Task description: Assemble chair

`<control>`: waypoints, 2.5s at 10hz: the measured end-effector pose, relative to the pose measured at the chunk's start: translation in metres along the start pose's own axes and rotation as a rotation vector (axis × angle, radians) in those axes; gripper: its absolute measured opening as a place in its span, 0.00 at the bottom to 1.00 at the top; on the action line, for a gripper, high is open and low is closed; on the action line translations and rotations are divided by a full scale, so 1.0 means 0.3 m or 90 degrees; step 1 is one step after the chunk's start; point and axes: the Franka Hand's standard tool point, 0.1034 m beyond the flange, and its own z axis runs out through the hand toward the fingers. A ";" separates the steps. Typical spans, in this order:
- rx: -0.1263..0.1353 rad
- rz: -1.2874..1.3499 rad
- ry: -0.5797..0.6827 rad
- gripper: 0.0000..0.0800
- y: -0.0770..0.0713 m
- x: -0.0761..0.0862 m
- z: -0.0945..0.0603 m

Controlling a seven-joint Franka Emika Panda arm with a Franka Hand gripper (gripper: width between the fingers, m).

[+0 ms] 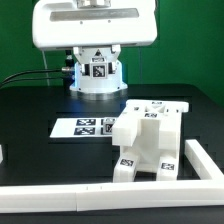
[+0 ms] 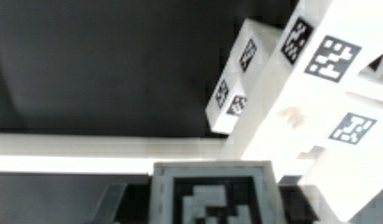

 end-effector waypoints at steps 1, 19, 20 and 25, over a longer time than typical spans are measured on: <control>-0.002 -0.004 0.013 0.34 -0.011 0.001 -0.011; -0.005 0.019 0.096 0.34 -0.379 0.089 0.203; -0.006 0.018 0.095 0.34 -0.379 0.085 0.212; -0.017 0.015 0.112 0.34 -0.366 0.082 0.234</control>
Offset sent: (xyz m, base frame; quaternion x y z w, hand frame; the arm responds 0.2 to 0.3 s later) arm 0.0463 0.1000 -0.0029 0.0328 0.0691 0.0522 0.9957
